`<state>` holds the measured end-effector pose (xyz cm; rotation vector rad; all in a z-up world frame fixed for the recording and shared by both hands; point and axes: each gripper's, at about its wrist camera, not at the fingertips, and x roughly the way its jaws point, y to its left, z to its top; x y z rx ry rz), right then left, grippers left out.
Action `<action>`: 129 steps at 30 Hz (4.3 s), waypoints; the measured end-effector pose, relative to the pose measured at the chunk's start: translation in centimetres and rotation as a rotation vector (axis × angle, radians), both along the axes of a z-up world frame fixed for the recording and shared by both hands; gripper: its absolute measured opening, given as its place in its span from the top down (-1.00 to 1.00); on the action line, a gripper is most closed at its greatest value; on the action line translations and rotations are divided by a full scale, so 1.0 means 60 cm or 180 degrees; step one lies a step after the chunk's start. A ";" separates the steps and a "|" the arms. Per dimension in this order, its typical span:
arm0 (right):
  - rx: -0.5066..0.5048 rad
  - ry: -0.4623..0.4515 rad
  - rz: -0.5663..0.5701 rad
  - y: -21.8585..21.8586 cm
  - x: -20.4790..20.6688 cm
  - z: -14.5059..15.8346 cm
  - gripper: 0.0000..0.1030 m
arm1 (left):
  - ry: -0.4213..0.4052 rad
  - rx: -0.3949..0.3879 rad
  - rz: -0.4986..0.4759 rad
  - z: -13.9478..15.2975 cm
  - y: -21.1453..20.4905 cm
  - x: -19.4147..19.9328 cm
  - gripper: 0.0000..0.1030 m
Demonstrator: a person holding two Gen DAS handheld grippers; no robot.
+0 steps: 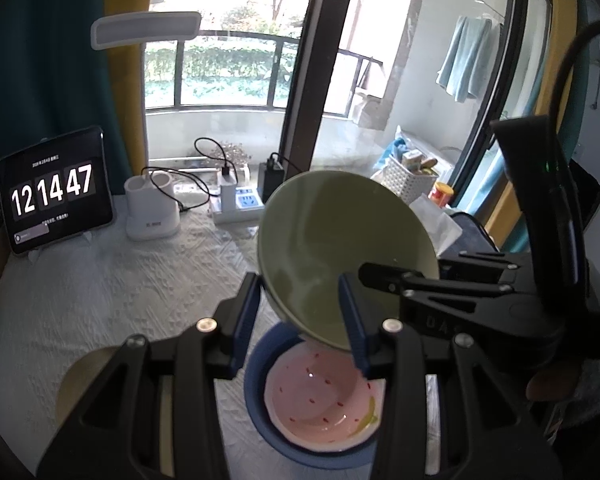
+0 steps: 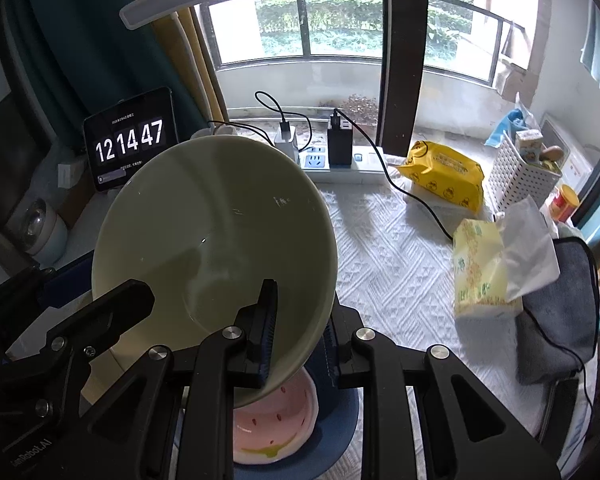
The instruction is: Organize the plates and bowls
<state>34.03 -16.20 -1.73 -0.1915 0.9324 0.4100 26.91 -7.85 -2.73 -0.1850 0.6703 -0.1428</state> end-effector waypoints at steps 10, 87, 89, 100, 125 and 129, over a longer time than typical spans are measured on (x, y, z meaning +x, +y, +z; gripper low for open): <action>-0.0018 0.0068 -0.0082 -0.019 -0.038 -0.022 0.55 | 0.0076 0.0003 -0.0080 -0.019 -0.020 -0.033 0.21; -0.0136 0.0401 -0.0241 -0.028 -0.078 -0.131 0.31 | 0.0497 -0.0052 -0.0368 -0.124 -0.022 -0.062 -0.13; -0.0111 0.0370 -0.0234 -0.030 -0.080 -0.123 0.31 | 0.0491 -0.0056 -0.0357 -0.121 -0.019 -0.063 -0.14; 0.0035 0.0155 -0.0272 -0.057 -0.098 -0.079 0.24 | 0.0358 -0.0010 -0.0196 -0.096 0.023 -0.071 -0.15; 0.0641 0.0243 -0.0664 -0.176 -0.119 -0.122 0.09 | 0.0526 0.0058 -0.0181 -0.145 0.047 -0.072 -0.15; 0.0702 0.0290 -0.0668 -0.175 -0.113 -0.130 0.09 | 0.0628 0.0098 -0.0175 -0.155 0.047 -0.061 -0.15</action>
